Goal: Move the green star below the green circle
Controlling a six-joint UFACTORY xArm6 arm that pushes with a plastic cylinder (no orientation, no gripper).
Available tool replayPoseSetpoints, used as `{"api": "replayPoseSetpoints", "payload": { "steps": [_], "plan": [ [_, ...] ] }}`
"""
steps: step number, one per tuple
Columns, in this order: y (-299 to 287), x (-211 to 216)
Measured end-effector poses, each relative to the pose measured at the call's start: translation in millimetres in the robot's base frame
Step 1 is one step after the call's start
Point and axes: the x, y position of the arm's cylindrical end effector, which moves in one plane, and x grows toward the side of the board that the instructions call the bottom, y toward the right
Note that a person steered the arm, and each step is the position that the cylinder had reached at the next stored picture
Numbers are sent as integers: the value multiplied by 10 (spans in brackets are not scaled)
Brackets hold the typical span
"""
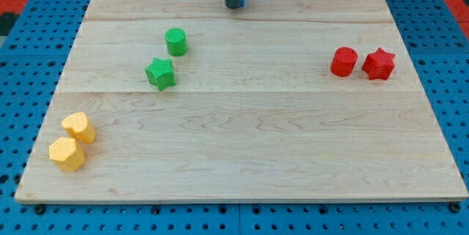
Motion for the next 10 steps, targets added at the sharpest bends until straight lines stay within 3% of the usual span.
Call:
{"api": "replayPoseSetpoints", "payload": {
  "steps": [1, 2, 3, 4, 5, 7, 8, 9, 10],
  "plan": [
    [97, 726],
    [-39, 1734],
    [-807, 2154],
    [-1293, 1976],
    [-1287, 1406],
    [-1210, 1121],
    [-939, 707],
    [-721, 753],
    [-921, 1499]
  ]
}}
